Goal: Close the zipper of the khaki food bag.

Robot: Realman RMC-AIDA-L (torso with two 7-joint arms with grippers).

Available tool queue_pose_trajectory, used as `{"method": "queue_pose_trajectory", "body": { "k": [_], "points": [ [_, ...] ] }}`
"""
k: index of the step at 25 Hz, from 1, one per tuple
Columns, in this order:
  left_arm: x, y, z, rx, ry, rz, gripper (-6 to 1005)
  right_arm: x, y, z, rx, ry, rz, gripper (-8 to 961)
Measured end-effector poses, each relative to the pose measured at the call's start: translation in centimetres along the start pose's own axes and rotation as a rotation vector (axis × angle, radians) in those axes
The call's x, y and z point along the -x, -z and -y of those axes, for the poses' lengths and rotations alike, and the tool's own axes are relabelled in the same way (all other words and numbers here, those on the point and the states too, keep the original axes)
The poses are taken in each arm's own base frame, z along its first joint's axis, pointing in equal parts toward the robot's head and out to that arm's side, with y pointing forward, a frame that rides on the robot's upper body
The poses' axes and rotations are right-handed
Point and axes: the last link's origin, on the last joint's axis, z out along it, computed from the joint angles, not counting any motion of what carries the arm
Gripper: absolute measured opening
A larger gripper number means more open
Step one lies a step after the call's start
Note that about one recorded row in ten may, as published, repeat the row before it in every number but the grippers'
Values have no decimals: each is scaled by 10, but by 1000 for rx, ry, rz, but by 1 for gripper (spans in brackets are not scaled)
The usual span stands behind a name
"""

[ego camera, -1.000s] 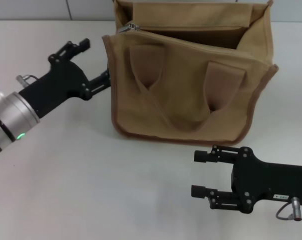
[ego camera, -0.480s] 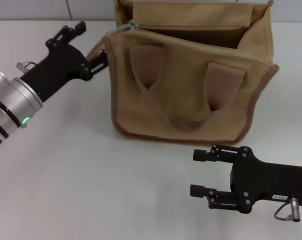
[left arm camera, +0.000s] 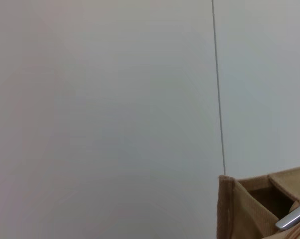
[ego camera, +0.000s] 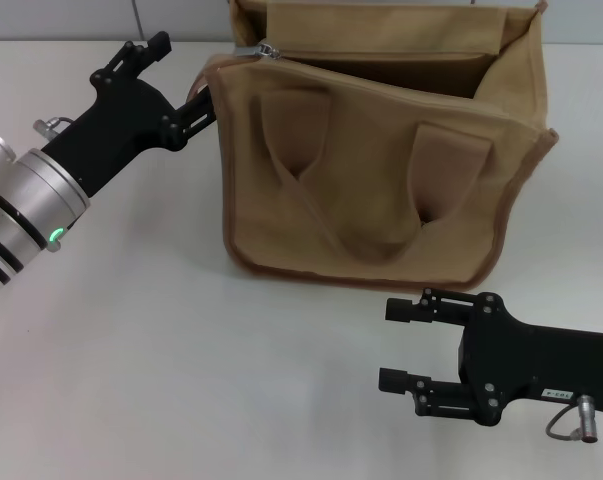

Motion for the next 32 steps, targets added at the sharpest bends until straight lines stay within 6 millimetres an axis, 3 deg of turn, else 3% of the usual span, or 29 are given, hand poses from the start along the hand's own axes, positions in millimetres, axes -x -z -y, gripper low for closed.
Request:
{"method": "queue_pose_trajectory", "body": {
  "k": [16, 24, 26, 27, 28, 32],
  "points": [
    [-11, 9, -11, 23, 41, -118, 726, 2, 0, 2, -12, 4, 13, 698],
    [-11, 8, -12, 34, 39, -118, 392, 15, 3, 3, -18, 17, 91, 698],
    [-11, 8, -13, 36, 39, -115, 298, 28, 8, 2, 5, 25, 161, 698],
    [-11, 9, -13, 36, 41, -116, 251, 50, 17, 1, 63, 36, 238, 698],
    [-11, 9, -13, 36, 41, -116, 207, 50, 17, 1, 63, 36, 238, 698],
    [-13, 10, -14, 43, 49, -132, 32, 93, 30, 15, 118, -29, 253, 698]
  ]
}}
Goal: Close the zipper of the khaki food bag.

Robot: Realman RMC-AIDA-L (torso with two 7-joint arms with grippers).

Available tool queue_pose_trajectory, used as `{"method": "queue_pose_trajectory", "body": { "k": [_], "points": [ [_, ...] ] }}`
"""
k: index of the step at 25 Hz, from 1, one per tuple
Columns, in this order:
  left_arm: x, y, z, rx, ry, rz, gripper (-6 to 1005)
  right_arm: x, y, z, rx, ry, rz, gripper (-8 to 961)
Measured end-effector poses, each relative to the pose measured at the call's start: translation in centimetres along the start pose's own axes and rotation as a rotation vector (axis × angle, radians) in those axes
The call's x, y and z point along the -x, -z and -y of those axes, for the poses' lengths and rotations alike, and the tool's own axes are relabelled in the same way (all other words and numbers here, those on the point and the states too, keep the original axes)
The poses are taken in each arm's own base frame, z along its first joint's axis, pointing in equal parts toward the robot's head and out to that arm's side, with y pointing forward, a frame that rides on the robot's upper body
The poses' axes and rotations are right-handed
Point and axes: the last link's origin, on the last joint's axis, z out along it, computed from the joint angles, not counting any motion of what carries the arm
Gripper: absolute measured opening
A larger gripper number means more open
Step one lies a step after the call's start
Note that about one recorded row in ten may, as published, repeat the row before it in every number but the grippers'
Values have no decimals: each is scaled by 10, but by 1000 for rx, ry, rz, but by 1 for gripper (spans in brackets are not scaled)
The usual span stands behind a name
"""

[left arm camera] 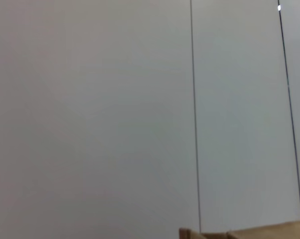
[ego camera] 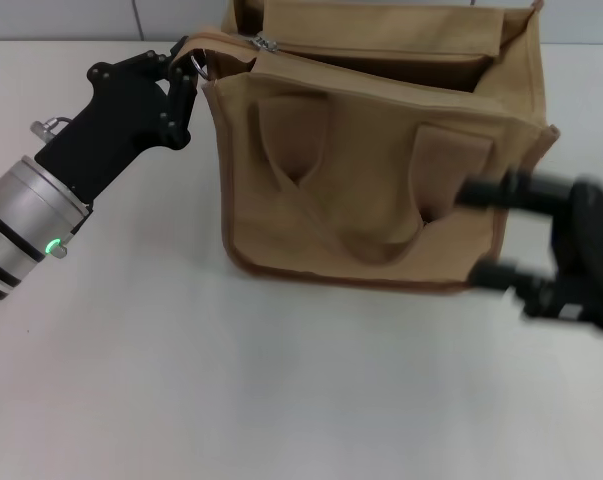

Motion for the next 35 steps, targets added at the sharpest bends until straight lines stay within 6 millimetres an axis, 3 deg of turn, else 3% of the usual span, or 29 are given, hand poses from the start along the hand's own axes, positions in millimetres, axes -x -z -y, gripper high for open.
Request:
{"method": "queue_pose_trajectory", "body": {
  "k": [10, 18, 21, 24, 25, 26, 30, 35],
  "points": [
    [-5, 0, -5, 28, 9, -38, 27, 96, -21, 60, -149, -222, -180, 698],
    [-6, 0, -6, 30, 12, -44, 27, 113, -29, 82, -240, -258, -173, 698],
    [-6, -1, -6, 32, 12, -49, 27, 125, -39, 91, -283, -293, -272, 697],
    [-7, -2, -6, 35, 11, -51, 27, 150, -56, 104, -343, -326, -405, 697],
    [-7, -2, -7, 36, 12, -51, 28, 172, -73, 114, -374, -353, -501, 697],
    [-7, -2, -7, 37, 14, -52, 28, 172, -73, 114, -374, -353, -501, 697],
    [-7, -3, -8, 39, 18, -53, 28, 188, -113, 130, -425, -410, -709, 697],
    [-11, -2, -10, 50, 20, -84, 28, 172, -142, 134, -379, -493, -802, 697]
  ]
}}
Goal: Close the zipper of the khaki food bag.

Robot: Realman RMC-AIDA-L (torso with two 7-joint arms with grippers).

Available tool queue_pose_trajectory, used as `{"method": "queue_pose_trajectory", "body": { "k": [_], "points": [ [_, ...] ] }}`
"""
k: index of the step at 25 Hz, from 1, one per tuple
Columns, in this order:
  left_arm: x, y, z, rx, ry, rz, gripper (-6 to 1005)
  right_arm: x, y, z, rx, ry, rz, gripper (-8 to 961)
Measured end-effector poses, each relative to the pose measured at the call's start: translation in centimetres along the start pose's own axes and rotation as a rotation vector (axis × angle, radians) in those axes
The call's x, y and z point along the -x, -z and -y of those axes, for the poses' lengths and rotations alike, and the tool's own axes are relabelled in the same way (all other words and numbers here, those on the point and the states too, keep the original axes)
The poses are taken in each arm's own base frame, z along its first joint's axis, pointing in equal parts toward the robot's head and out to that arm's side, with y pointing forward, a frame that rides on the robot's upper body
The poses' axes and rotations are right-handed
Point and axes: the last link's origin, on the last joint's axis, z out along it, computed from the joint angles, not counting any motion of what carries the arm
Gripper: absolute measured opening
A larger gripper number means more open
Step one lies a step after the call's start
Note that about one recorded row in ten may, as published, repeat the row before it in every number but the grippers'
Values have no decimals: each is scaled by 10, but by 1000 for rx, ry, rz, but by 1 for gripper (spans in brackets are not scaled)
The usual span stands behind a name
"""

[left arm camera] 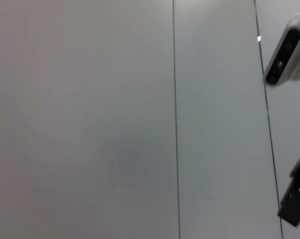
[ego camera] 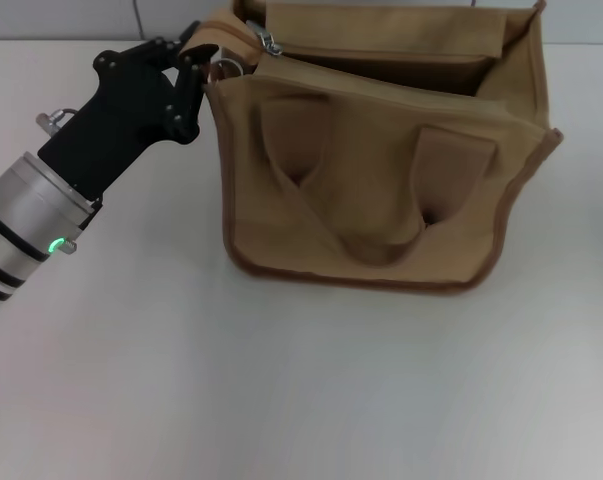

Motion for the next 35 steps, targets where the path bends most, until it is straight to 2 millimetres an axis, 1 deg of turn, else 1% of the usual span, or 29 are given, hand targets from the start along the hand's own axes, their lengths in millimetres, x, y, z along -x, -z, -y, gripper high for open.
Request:
{"method": "queue_pose_trajectory", "body": {
  "k": [3, 10, 14, 16, 17, 18, 19, 23, 29, 35],
  "points": [
    [-3, 1, -1, 7, 1, -24, 28, -2, -5, -4, 68, -7, 40, 697],
    [-6, -2, -2, 20, -2, -42, 27, -19, -6, 10, 107, -59, 111, 697],
    [-7, -3, -2, 23, -3, -47, 27, -26, -13, 18, 107, -84, 148, 697],
    [-9, -4, -3, 30, -3, -56, 27, -28, -23, 20, 119, -106, 151, 697],
    [-9, -4, -3, 30, -3, -56, 27, -28, -23, 20, 119, -106, 151, 697],
    [-9, -6, -3, 34, -4, -59, 28, -28, -30, 20, 131, -118, 147, 697],
    [-9, -6, -3, 34, -4, -59, 28, -28, -30, 20, 131, -118, 147, 697],
    [-9, -7, -3, 35, -5, -58, 28, -22, -43, 16, 142, -121, 154, 697],
    [-10, -7, -3, 36, -5, -60, 28, -19, -49, 17, 134, -129, 163, 697],
    [-10, -7, -3, 36, -5, -61, 28, -26, -50, 22, 141, -163, 153, 697]
  ]
}}
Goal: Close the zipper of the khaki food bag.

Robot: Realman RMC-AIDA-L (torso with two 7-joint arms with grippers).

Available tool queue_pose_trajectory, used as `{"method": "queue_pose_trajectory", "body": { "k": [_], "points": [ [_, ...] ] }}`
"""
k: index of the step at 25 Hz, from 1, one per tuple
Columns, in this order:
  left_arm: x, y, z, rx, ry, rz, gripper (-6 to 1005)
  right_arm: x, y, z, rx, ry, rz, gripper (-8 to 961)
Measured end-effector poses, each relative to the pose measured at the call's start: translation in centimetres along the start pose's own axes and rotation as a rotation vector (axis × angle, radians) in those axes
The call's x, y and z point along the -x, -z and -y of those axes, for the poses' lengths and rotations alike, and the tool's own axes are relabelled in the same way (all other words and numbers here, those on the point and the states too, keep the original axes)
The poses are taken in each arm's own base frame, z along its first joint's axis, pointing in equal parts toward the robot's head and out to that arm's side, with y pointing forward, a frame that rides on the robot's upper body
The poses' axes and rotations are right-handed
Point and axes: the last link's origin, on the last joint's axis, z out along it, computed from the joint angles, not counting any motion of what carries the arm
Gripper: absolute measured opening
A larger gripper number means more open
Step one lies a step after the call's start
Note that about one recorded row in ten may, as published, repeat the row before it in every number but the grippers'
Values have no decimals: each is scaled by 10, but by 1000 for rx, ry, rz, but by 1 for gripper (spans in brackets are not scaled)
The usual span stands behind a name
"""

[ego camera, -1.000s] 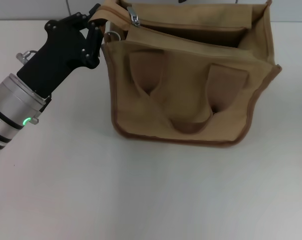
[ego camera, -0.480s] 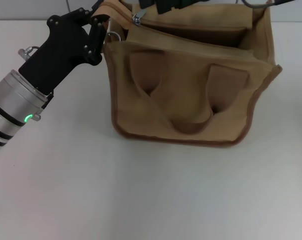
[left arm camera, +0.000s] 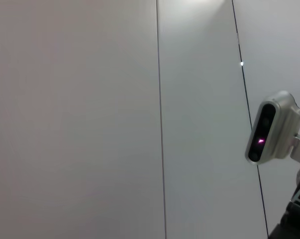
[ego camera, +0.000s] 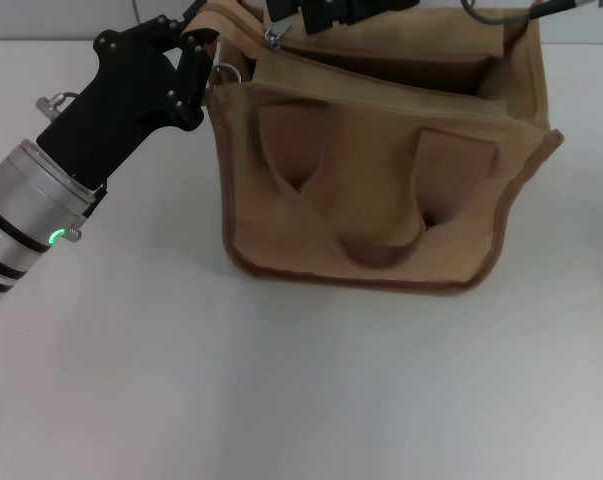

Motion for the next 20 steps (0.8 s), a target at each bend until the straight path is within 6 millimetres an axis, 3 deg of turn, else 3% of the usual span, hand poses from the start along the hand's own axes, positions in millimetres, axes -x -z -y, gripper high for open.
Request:
{"method": "queue_pose_trajectory", "body": {
  "k": [20],
  "points": [
    [-4, -3, -2, 16, 5, -29, 27, -15, -11, 18, 59, -148, 78, 696]
  ]
}}
